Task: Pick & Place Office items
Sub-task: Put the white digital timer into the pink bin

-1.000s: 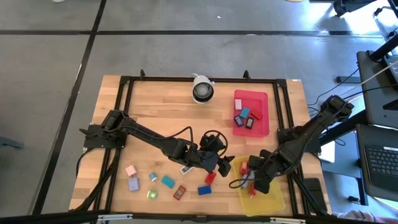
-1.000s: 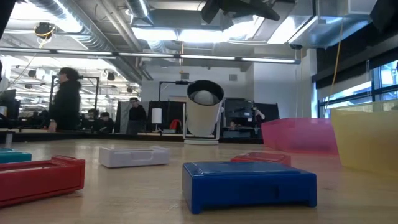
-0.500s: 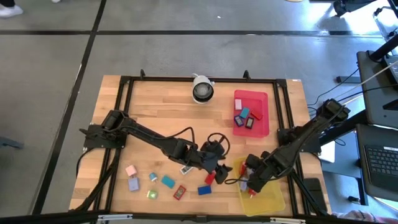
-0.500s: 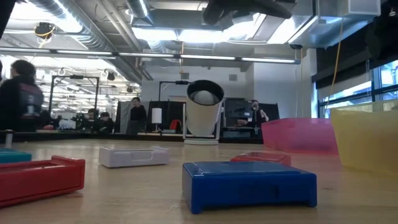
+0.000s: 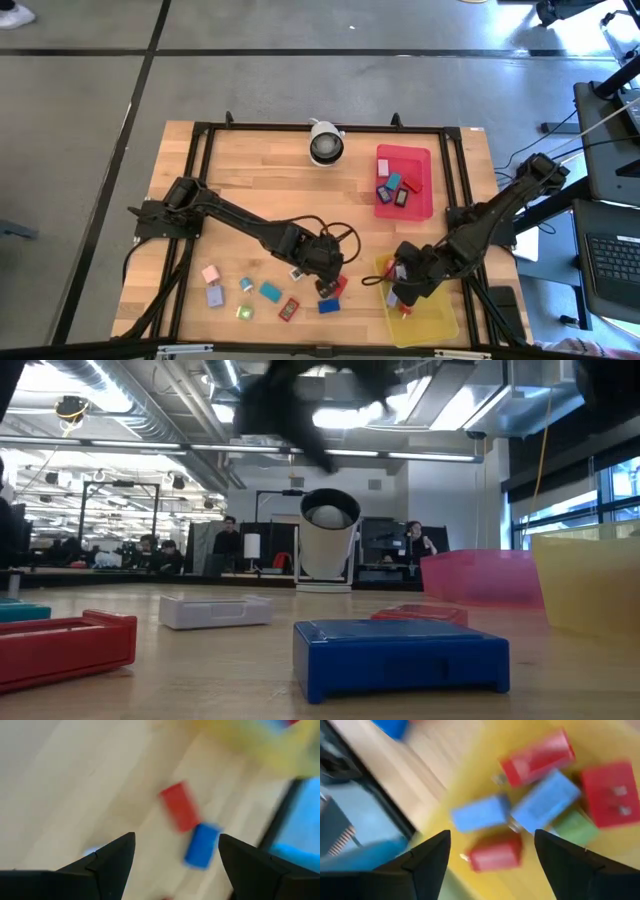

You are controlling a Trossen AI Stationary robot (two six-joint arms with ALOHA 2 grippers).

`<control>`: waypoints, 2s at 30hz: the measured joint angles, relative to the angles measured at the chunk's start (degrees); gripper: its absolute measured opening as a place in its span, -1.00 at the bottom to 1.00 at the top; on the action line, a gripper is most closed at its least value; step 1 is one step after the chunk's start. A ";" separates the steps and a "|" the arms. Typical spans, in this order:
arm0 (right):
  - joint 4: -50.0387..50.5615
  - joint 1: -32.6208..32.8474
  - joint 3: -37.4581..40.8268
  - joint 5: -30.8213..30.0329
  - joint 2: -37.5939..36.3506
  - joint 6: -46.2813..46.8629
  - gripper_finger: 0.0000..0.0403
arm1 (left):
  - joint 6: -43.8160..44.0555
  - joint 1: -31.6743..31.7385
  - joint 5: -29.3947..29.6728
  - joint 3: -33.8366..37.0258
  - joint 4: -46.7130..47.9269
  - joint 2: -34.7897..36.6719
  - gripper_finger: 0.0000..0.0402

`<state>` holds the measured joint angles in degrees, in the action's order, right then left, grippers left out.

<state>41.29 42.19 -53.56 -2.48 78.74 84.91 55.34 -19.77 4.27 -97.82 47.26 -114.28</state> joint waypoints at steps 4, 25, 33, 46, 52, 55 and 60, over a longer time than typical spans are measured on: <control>-0.15 0.07 -4.75 -7.66 -0.22 -0.85 0.40 | 0.93 -0.88 1.45 0.00 9.58 -0.02 0.41; -2.07 -0.12 -17.35 -37.15 -0.22 -13.68 0.38 | -3.85 -7.65 15.75 0.13 13.20 -1.55 0.41; -1.85 -0.22 -17.36 -37.14 -0.22 -16.14 0.38 | -4.93 -7.96 14.05 0.13 12.74 -6.30 0.41; -1.81 -0.22 -17.36 -35.15 -0.20 -16.87 0.38 | -1.43 -5.38 8.83 0.13 16.42 -9.75 0.41; -1.81 -0.22 -17.36 -32.87 -0.20 -18.09 0.38 | -1.39 -4.21 5.19 1.86 14.82 -9.75 0.41; -1.78 -0.22 -17.36 -31.78 -0.20 -18.12 0.38 | -1.02 -3.87 1.49 4.59 13.54 -9.79 0.41; -1.64 -0.22 -17.36 -31.30 -0.20 -18.78 0.38 | 0.57 -3.56 -1.18 8.51 9.83 -9.22 0.41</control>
<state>39.65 41.98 -70.91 -33.78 78.54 66.13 55.91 -23.33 3.09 -89.31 57.08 -123.50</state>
